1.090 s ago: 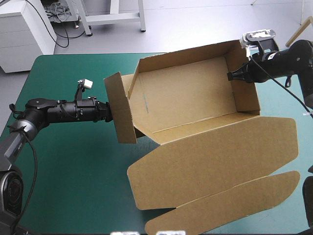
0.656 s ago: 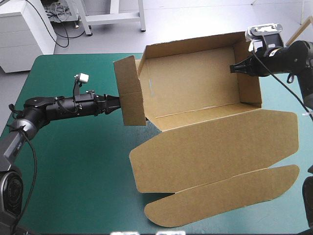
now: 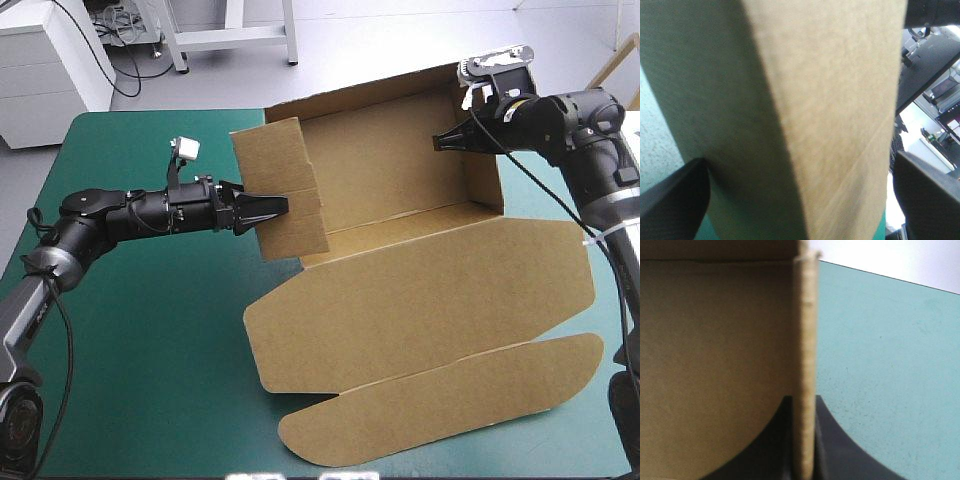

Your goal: Fold the box

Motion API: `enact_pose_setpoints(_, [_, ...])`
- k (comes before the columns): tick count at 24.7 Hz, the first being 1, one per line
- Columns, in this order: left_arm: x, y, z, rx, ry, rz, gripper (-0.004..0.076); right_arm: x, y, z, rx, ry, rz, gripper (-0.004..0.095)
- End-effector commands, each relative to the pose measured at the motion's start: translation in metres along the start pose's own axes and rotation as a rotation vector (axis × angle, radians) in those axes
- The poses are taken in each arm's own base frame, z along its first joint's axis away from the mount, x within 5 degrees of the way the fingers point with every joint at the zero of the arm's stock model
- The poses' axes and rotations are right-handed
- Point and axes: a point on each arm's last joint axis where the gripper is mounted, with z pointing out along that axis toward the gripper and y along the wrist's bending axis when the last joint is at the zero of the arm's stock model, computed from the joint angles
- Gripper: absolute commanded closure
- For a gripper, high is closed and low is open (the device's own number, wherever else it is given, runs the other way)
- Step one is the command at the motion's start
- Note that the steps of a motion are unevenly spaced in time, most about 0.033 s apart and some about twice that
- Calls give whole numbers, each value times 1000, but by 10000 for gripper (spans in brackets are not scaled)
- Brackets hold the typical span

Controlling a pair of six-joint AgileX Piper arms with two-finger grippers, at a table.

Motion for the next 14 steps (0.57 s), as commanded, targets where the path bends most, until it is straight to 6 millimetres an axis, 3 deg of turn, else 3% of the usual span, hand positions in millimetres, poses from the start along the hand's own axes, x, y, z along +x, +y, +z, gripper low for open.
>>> enact_pose_setpoints(1, [-10,-37,0,179,-38,48,-8,-16,4,-29,1,-150,16,923])
enact_pose_setpoints(5, [-17,-43,7,144,-26,83,-6,-18,6,-29,-4,-166,39,923])
enact_pose_setpoints(14, [-55,-62,26,-337,23,209,76,-24,6,-30,-5,-235,83,913])
